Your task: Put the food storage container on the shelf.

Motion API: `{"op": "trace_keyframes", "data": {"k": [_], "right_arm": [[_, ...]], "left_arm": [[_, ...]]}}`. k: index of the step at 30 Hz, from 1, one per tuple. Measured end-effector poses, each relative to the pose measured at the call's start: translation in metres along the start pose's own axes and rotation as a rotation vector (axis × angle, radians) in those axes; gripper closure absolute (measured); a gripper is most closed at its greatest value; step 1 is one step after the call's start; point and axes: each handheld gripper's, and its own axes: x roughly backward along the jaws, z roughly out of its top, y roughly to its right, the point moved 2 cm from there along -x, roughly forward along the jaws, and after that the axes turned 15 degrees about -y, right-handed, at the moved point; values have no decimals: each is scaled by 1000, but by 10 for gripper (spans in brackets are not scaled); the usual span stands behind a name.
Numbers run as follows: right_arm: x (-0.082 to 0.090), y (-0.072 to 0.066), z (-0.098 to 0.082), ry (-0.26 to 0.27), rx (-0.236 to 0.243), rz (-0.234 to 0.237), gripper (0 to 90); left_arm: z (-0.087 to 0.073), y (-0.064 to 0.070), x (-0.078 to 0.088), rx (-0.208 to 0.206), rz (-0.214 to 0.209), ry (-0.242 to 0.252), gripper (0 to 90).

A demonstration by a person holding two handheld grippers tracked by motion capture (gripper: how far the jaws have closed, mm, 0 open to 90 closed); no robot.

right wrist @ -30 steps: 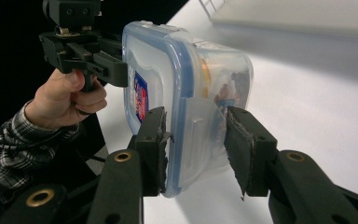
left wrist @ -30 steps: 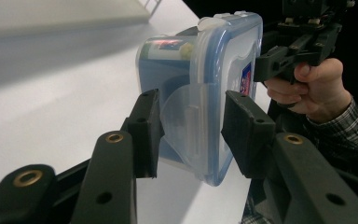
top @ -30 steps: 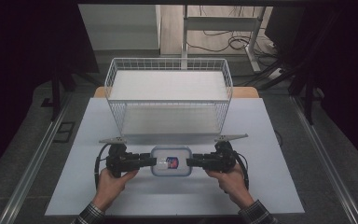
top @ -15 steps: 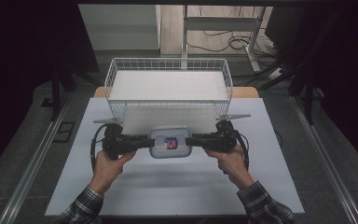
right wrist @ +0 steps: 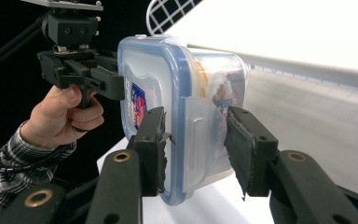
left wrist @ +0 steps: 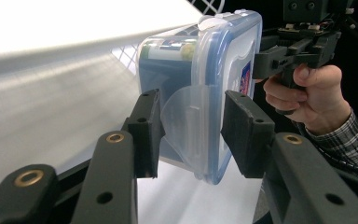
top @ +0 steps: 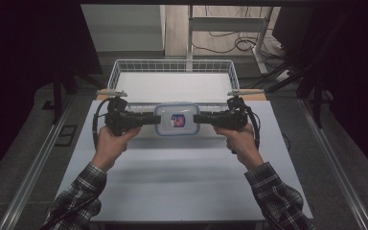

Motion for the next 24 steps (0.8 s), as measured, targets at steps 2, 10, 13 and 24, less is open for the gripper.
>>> {"op": "trace_keyframes", "data": {"k": [2,10,13,24], "right_arm": [[2,2,8,9,-1,-2,582],[5,12,37,35,-13,-15,581],[4,15,48,30,-17,-18,581],[-1,30,78,38,-49,-19,579]], "left_arm": [[10,-3,3,0,1,-2,584],[40,-17,10,7,2,8,581],[47,-25,12,20,-13,12,581],[71,-45,16,47,-9,34,579]]}}
